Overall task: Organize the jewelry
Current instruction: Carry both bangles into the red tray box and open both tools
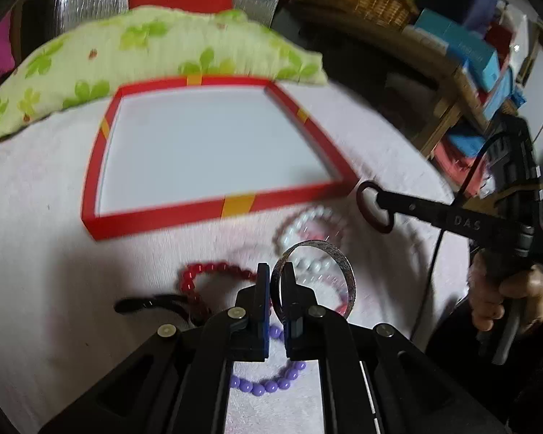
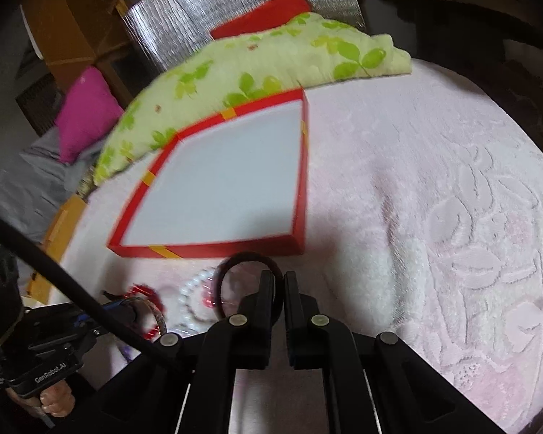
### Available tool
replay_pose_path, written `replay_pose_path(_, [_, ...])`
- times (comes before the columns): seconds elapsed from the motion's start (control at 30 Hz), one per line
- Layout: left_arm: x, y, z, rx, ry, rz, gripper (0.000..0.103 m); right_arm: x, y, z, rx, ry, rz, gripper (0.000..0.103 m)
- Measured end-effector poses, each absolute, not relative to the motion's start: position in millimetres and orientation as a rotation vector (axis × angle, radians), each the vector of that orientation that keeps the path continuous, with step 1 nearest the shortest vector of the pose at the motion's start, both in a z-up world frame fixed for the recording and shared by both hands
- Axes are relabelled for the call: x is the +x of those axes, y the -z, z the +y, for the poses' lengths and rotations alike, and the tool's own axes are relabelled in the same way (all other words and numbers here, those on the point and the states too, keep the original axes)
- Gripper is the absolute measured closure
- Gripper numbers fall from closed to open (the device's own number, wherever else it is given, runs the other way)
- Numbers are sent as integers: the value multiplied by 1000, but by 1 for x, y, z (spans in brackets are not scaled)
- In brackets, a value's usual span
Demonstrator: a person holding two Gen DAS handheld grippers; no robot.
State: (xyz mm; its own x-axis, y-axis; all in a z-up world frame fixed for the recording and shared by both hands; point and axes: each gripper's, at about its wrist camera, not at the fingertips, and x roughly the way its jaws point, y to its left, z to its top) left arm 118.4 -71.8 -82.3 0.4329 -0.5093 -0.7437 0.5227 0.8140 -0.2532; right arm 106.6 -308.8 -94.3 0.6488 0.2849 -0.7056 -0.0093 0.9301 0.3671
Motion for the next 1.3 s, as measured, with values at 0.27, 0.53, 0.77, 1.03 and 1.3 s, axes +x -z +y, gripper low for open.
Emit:
replay_pose_path(0.27, [156, 48, -43, -64, 576, 828, 97, 120, 63, -299, 409, -249, 694, 97])
replay_pose_path(0.53, [229, 75, -14, -108, 396, 917, 97, 188, 71, -283, 364, -193, 792, 97])
replay_pose_path(0.77, [241, 104, -27, -34, 347, 1004, 97, 225, 95, -265, 311, -172, 892, 95])
replay_pose_path(1.03, [232, 104, -24, -22, 312, 983, 79, 220, 88, -276, 379, -171, 865, 66])
replay_pose_path(1.3, [223, 85, 7, -84, 229, 872, 53, 194, 74, -317, 428, -29, 816, 64])
